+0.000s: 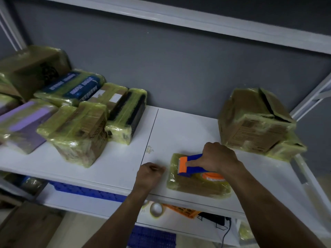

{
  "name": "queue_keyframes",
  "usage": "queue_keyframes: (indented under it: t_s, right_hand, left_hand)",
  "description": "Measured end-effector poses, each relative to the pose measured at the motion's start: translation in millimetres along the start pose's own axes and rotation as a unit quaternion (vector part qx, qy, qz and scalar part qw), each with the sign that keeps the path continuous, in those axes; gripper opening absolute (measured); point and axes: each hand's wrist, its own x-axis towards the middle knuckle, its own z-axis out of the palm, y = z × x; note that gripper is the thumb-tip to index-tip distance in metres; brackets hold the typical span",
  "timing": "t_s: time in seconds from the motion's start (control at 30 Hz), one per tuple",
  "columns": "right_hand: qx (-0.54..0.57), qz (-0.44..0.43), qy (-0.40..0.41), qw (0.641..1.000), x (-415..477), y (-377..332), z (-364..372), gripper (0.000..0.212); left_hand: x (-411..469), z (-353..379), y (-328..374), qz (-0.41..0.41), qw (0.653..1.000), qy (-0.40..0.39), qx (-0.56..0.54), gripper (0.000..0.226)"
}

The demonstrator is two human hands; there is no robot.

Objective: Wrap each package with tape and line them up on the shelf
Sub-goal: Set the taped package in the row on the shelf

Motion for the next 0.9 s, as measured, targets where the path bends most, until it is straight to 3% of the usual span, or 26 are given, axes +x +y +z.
queue_keyframes:
  t_s: [0.17, 0.3, 0.33, 0.43, 0.5, 0.6, 0.67, 0.8, 0.9]
  right_hand:
    - [-0.001, -0.004, 0.025, 1.000, 2, 4, 6, 0.077]
    - [0.001, -0.018, 0.068, 0.998, 1, 7, 16, 0.073]
    - [0.012, -0.030, 0.084, 0.996, 0, 7, 18, 0.069]
    - [0.080, -0.062, 0.131, 0.986, -2, 10, 20, 0.055]
    - [0.111, -0.063, 0.164, 0.978, -3, 11, 20, 0.049]
    - [0.133, -0.053, 0.195, 0.970, -6, 11, 22, 0.045]
    - [0.128, -0.054, 0.204, 0.969, -7, 11, 22, 0.048]
    - [0.146, -0.089, 0.171, 0.970, -16, 20, 17, 0.052]
    - [0.169, -0.119, 0.080, 0.975, -28, 30, 18, 0.051]
  left_hand:
    - [3, 11, -1, 0.005, 0.999, -0.029, 0.039, 0.019]
    - [1, 7, 1, 0.016, 0.990, -0.021, 0.140, 0.061]
    - [1, 5, 0, 0.035, 0.988, -0.008, 0.147, 0.063]
    - [-6, 6, -1, 0.130, 0.990, -0.003, 0.046, 0.025]
    - [-17, 12, 1, 0.148, 0.987, -0.048, -0.027, 0.012]
    - [-29, 17, 4, 0.153, 0.972, -0.174, -0.048, 0.028]
    - [-30, 18, 2, 0.179, 0.961, -0.206, -0.040, 0.038]
    - [-23, 19, 0, 0.208, 0.963, -0.167, -0.025, 0.042]
    - [-14, 10, -1, 0.182, 0.970, -0.141, -0.083, 0.059]
